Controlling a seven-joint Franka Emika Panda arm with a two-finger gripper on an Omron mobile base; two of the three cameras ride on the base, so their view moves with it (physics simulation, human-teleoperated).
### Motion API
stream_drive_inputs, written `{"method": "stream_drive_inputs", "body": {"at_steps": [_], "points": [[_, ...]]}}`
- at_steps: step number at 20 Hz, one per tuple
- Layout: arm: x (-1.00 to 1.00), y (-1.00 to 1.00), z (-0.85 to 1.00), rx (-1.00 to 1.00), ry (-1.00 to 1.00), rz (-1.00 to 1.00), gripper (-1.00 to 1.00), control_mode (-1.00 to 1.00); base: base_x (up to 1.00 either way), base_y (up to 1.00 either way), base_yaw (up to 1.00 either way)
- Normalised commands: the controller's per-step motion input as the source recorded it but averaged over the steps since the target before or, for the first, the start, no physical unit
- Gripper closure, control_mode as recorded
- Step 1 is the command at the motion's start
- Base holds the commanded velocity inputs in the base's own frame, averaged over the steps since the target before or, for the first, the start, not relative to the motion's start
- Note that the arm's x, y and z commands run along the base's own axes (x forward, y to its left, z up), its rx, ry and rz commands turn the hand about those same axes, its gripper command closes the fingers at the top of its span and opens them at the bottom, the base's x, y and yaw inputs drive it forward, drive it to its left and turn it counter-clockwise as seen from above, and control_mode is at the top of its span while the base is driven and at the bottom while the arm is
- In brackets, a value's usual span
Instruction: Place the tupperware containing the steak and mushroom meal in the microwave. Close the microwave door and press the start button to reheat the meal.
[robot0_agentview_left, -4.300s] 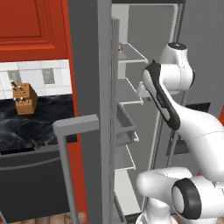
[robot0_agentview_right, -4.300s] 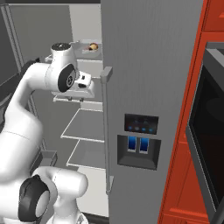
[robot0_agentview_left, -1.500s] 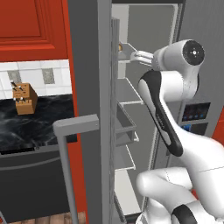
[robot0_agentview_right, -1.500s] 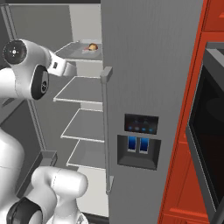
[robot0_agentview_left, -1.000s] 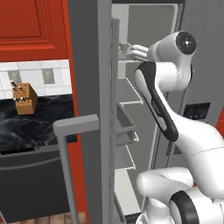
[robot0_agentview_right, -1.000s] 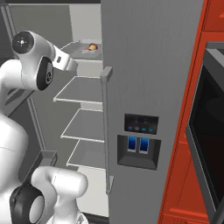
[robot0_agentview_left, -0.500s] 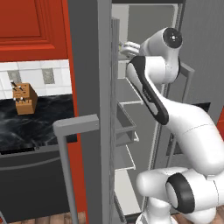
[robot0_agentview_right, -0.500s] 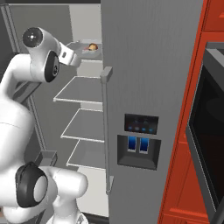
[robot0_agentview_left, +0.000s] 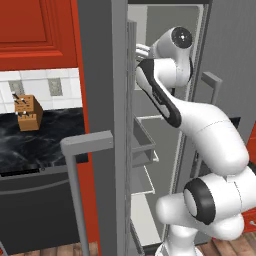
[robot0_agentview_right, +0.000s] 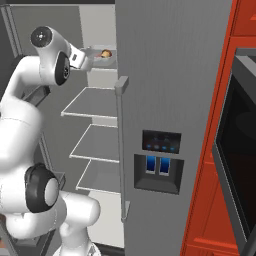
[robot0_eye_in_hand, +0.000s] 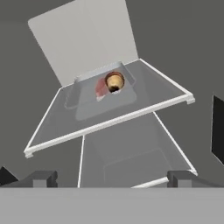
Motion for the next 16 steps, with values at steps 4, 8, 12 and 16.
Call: {"method": "stream_drive_inputs", "body": {"at_steps": [4, 8, 12, 16], "points": [[0.36, 0.14, -0.01, 0.0, 0.0, -0.02, -1.0, -1.0, 0.0, 0.0, 0.0], [0.34, 0.05, -0.07, 0.0, 0.0, -0.03, -1.0, -1.0, 0.0, 0.0, 0.0], [0.37, 0.0, -0.06, 0.0, 0.0, -0.04, -1.0, -1.0, 0.0, 0.0, 0.0], [0.39, 0.0, 0.0, 0.02, 0.01, -0.06, -1.0, -1.0, 0.0, 0.0, 0.0]]}}
